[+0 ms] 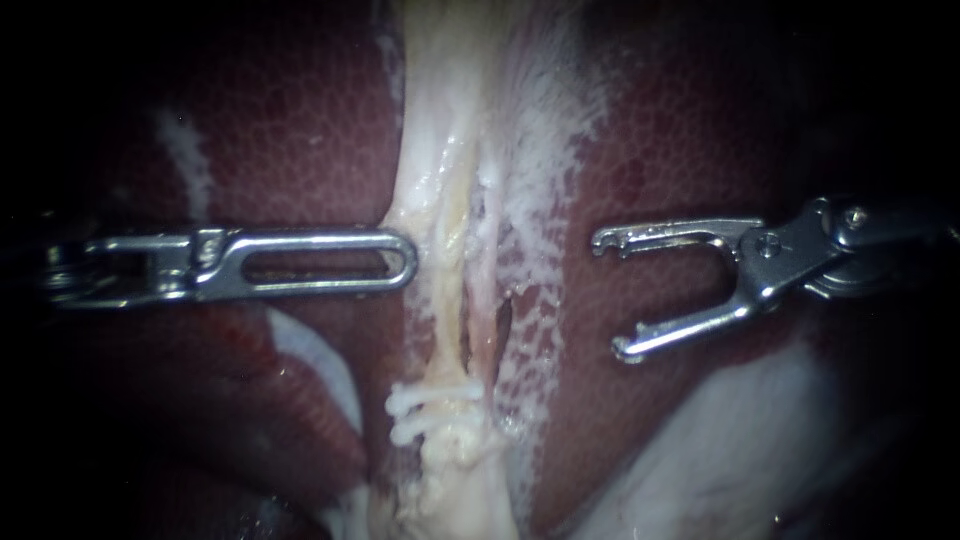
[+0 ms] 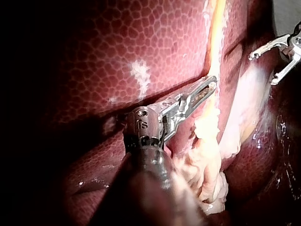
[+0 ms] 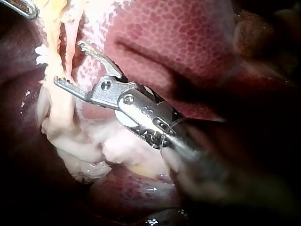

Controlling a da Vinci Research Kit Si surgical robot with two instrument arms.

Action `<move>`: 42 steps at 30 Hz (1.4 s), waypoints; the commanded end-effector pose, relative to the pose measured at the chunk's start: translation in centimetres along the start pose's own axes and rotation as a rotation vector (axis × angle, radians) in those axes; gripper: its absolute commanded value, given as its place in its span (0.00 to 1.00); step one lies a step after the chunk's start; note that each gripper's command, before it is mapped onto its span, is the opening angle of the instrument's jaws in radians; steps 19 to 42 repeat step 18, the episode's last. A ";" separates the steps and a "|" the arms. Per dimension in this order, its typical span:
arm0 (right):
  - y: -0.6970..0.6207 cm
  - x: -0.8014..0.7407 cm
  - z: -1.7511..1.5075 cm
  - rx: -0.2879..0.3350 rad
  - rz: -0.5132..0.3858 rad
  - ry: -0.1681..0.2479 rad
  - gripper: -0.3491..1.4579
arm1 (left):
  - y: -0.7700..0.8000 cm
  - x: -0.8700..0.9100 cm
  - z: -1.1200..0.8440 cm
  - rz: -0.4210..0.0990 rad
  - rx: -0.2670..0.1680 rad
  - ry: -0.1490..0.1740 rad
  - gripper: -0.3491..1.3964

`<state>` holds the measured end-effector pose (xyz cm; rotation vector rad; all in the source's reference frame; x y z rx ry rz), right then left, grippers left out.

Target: Going back second clip left tube

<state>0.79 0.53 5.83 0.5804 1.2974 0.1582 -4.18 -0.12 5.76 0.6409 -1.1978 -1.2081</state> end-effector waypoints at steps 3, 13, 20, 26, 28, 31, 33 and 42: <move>0.00 0.00 0.00 0.000 0.000 0.000 0.52 | 0.00 0.00 0.00 -0.001 0.001 0.001 0.00; -0.01 0.00 0.00 0.001 0.000 0.000 0.52 | 0.00 -0.01 0.00 -0.001 0.001 0.001 0.00; -0.01 0.00 -0.01 0.001 0.000 0.000 0.52 | 0.00 -0.01 -0.01 -0.001 0.001 0.001 0.00; -0.01 0.00 -0.01 0.001 0.000 0.000 0.52 | 0.00 -0.01 -0.01 -0.001 0.001 0.001 0.00; -0.01 0.00 -0.01 0.001 0.000 0.000 0.52 | 0.00 -0.01 -0.01 -0.001 0.001 0.001 0.00; -0.01 0.00 -0.01 0.001 0.000 0.000 0.52 | 0.00 -0.01 -0.01 -0.001 0.001 0.001 0.00; -0.01 0.00 -0.01 0.001 0.000 0.000 0.52 | 0.00 -0.01 -0.01 -0.001 0.001 0.001 0.00; -0.01 0.00 -0.01 0.001 0.000 0.000 0.52 | 0.00 -0.01 -0.01 -0.001 0.001 0.001 0.00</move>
